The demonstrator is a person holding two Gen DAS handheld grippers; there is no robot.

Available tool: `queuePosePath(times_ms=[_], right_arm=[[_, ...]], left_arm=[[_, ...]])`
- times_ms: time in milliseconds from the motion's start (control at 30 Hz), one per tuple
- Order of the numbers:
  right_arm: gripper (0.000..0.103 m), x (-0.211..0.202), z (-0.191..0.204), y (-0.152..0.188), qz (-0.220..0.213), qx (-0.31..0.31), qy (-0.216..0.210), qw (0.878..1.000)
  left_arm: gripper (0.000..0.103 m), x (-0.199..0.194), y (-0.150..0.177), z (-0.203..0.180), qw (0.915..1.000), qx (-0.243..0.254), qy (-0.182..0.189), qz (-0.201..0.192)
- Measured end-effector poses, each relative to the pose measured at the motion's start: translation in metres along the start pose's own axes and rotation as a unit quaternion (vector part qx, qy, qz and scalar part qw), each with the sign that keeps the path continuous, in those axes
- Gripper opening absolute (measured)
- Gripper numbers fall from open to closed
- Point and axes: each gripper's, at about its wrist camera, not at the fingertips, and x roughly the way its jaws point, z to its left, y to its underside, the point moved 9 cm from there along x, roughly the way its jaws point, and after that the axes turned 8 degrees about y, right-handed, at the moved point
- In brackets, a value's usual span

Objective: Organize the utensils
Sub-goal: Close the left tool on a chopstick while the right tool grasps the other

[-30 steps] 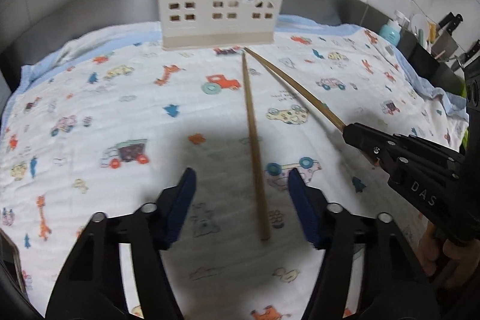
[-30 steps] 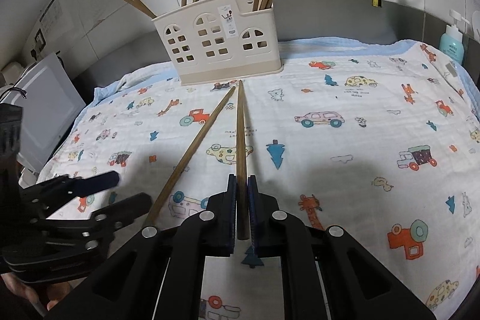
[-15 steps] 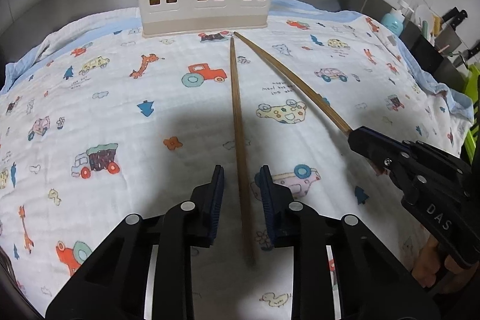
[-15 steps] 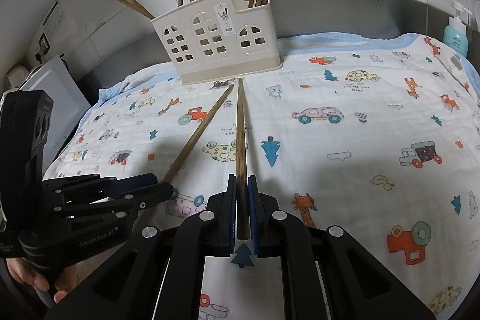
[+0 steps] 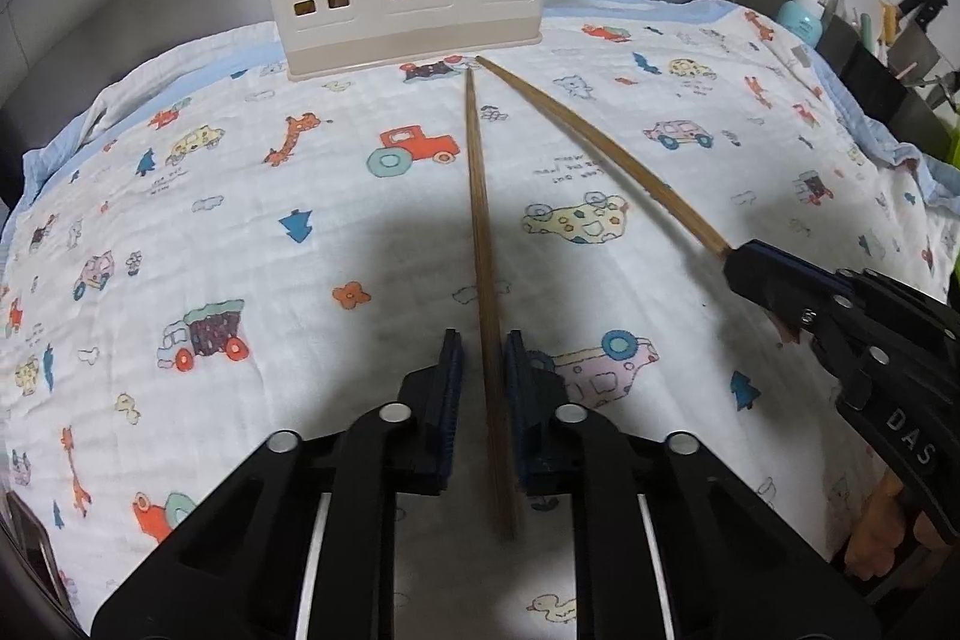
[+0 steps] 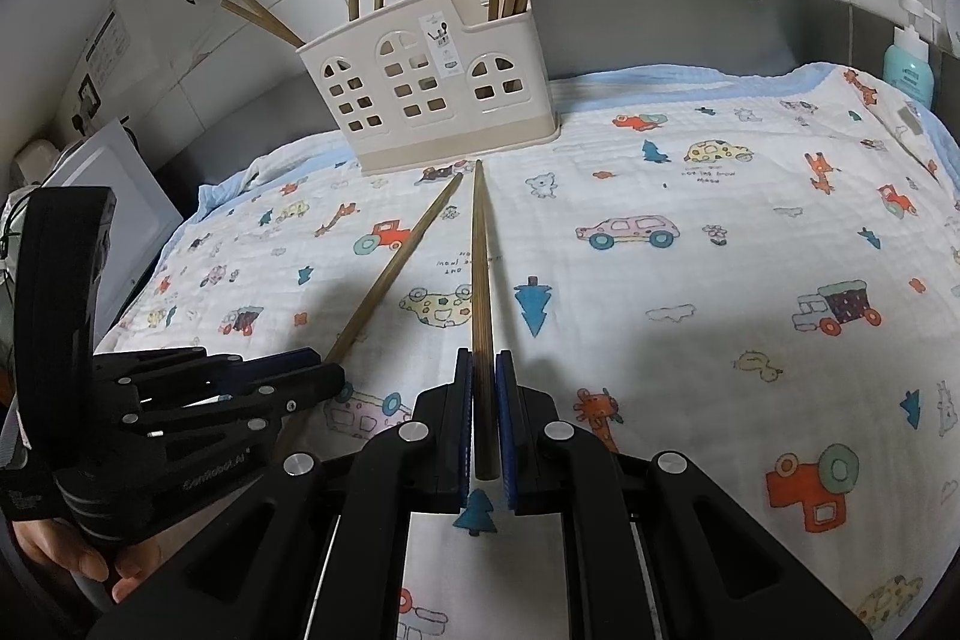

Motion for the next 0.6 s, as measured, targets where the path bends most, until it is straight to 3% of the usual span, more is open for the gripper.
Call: queuePosePath(times_ms=[100,233,600], right_arm=[[0.007,-0.002,0.0,0.0,-0.001,0.0,0.001,1.0],[0.007,-0.008,-0.001,-0.004,-0.008,-0.002,0.004,1.0],[0.007,-0.032,0.003,-0.026,-0.042,-0.01,0.006,0.999]], left_arm=[[0.006,-0.001,-0.001,0.002,1.0,-0.007,0.002,0.003],[0.006,-0.006,-0.001,0.002,0.9999,-0.011,0.01,-0.002],[0.005,-0.062,-0.032,-0.002,0.9947,-0.003,0.021,-0.101]])
